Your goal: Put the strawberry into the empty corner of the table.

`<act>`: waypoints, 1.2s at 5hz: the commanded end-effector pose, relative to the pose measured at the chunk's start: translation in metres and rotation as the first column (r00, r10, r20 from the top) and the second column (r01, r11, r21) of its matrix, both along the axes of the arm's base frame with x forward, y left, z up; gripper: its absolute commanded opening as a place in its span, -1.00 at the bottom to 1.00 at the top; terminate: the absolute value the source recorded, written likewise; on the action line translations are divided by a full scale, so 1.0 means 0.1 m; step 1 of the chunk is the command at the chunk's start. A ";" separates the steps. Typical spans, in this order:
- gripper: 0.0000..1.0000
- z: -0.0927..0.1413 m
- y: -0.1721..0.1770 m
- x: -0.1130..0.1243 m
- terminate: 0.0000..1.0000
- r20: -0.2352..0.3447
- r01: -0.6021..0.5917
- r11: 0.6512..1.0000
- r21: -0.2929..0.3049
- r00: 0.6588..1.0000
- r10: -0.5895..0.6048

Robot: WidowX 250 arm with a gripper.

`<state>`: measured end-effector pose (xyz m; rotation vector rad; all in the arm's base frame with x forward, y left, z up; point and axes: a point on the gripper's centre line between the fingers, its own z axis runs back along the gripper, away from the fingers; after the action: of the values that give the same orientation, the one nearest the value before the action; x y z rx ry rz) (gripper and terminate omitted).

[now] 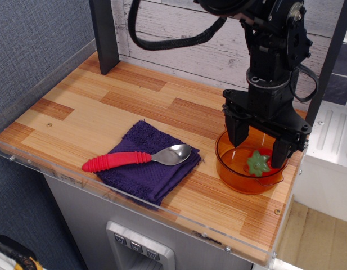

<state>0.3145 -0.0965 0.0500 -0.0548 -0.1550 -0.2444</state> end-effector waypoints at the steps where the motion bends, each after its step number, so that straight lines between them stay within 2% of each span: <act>1: 1.00 0.07 -0.04 0.07 -1.00 0.030 0.001 1.000 0.000 1.000 -0.001; 4: 1.00 -0.04 -0.10 0.01 -1.00 0.012 0.005 1.000 0.015 1.000 -0.005; 5: 1.00 -0.08 -0.11 0.01 -1.00 -0.010 0.020 1.000 -0.007 1.000 -0.020; 6: 1.00 -0.09 -0.10 0.02 -1.00 -0.015 0.010 1.000 -0.001 1.000 -0.010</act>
<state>0.3104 -0.1055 0.0297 -0.0564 -0.1011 -0.2474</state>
